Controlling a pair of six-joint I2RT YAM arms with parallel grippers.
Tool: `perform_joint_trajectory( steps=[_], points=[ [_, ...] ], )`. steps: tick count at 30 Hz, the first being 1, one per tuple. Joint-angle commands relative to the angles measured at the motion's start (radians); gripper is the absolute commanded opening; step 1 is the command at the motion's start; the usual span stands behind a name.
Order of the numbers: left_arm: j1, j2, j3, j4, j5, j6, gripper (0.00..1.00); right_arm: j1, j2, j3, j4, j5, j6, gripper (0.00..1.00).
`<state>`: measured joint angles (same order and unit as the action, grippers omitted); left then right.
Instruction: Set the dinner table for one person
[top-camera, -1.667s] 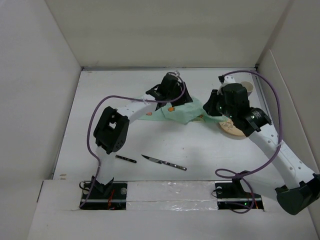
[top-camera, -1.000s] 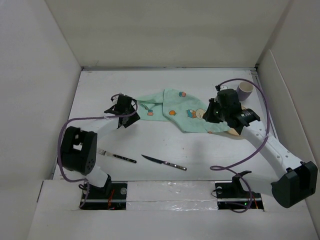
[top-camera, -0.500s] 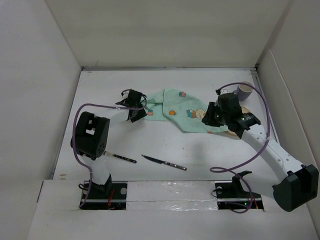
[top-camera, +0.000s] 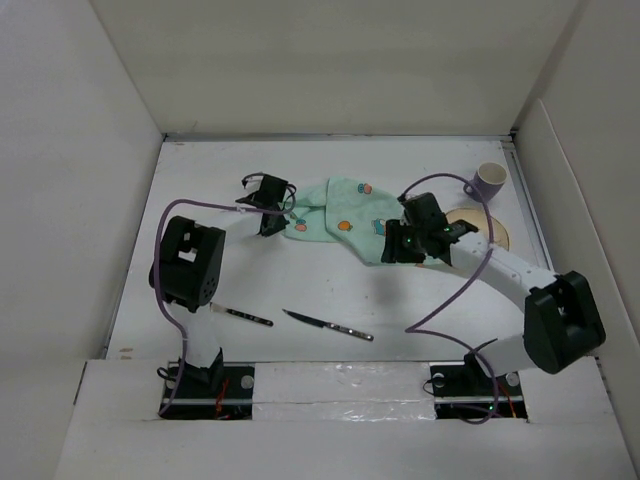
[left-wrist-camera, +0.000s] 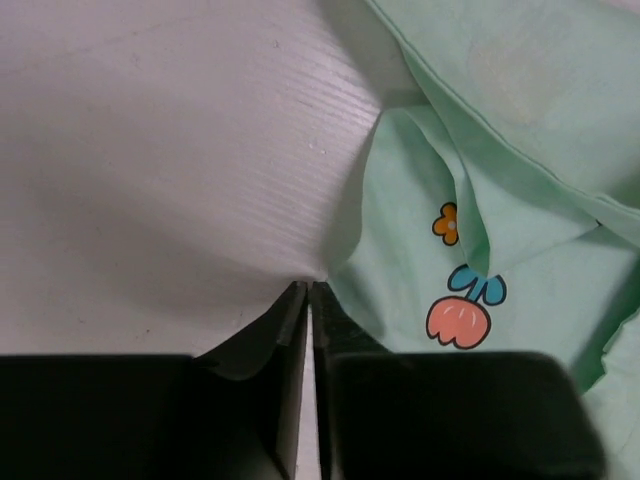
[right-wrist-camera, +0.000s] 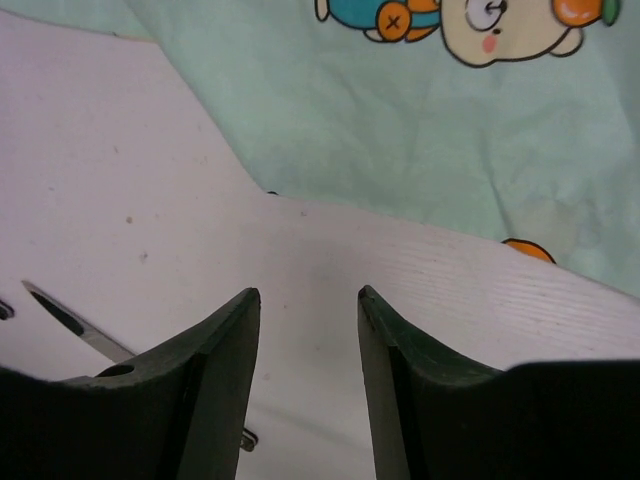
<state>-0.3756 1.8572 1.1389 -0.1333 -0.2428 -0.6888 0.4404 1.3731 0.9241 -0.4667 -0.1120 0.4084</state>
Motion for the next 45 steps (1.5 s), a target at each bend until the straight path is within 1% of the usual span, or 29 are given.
perform_joint_trajectory(
  steps=[1,2,5,10,14,15,16,18,19,20,21,22,23,24,25,27,28,30,34,35,41,42,44,45],
  points=[
    [0.001,0.036,0.019,-0.071,-0.030,0.025,0.00,0.064,0.061,0.041,0.057,0.035,-0.045,0.51],
    [0.001,0.042,0.024,-0.078,-0.033,0.025,0.00,0.075,0.111,0.053,0.059,0.046,-0.046,0.51],
    [0.001,0.021,0.025,-0.086,-0.030,0.037,0.00,0.125,0.197,0.104,0.063,0.080,-0.060,0.53],
    [0.001,-0.085,-0.047,-0.074,-0.070,0.060,0.00,0.199,0.336,0.211,0.046,0.237,-0.075,0.55],
    [0.033,-0.136,-0.096,-0.060,-0.064,0.072,0.00,0.233,0.431,0.291,0.028,0.351,-0.063,0.52],
    [0.033,-0.138,-0.102,-0.061,-0.062,0.071,0.00,0.233,0.463,0.298,0.020,0.374,-0.056,0.48],
    [0.046,-0.141,-0.106,-0.066,-0.064,0.069,0.00,0.233,0.477,0.306,0.014,0.385,-0.053,0.37],
    [0.046,-0.157,-0.131,-0.068,-0.076,0.064,0.00,0.251,0.491,0.315,0.002,0.408,-0.042,0.23],
    [0.046,-0.165,-0.140,-0.063,-0.076,0.061,0.00,0.251,0.489,0.314,0.002,0.417,-0.040,0.18],
    [0.046,-0.197,-0.171,-0.031,-0.014,0.064,0.00,0.265,0.479,0.306,0.003,0.435,-0.036,0.17],
    [0.046,-0.197,-0.171,-0.031,-0.013,0.064,0.00,0.265,0.478,0.306,0.003,0.436,-0.036,0.12],
    [0.046,-0.208,-0.177,-0.005,0.023,0.074,0.00,0.265,0.466,0.305,0.003,0.437,-0.036,0.05],
    [0.046,-0.208,-0.166,-0.012,0.054,0.068,0.01,0.265,0.460,0.300,0.005,0.434,-0.033,0.02],
    [0.046,-0.204,-0.162,-0.018,0.097,0.063,0.18,0.265,0.457,0.297,0.005,0.436,-0.033,0.00],
    [0.046,-0.204,-0.162,-0.011,0.117,0.057,0.28,0.265,0.445,0.297,0.005,0.436,-0.033,0.00],
    [0.037,-0.207,-0.169,0.012,0.179,0.041,0.46,0.274,0.432,0.298,0.005,0.426,-0.033,0.00],
    [0.037,-0.205,-0.171,0.026,0.191,0.035,0.48,0.274,0.426,0.295,0.008,0.419,-0.036,0.00],
    [0.026,-0.193,-0.154,0.023,0.172,0.031,0.49,0.274,0.405,0.295,0.013,0.394,-0.037,0.00],
    [0.006,-0.101,-0.079,-0.040,0.117,0.044,0.48,0.274,0.368,0.300,0.014,0.353,-0.039,0.00],
    [0.006,-0.070,-0.042,-0.051,0.109,0.049,0.46,0.274,0.356,0.300,0.017,0.335,-0.042,0.00],
    [0.006,-0.039,-0.034,-0.057,0.077,0.044,0.37,0.274,0.308,0.288,0.028,0.304,-0.043,0.00],
    [0.006,-0.039,-0.034,-0.058,0.056,0.043,0.32,0.274,0.301,0.283,0.028,0.301,-0.043,0.00],
    [0.006,-0.035,-0.034,-0.054,0.039,0.041,0.30,0.274,0.282,0.279,0.030,0.296,-0.045,0.00],
    [0.006,-0.033,-0.031,-0.051,0.028,0.043,0.27,0.274,0.279,0.277,0.030,0.295,-0.045,0.00]
  ],
)
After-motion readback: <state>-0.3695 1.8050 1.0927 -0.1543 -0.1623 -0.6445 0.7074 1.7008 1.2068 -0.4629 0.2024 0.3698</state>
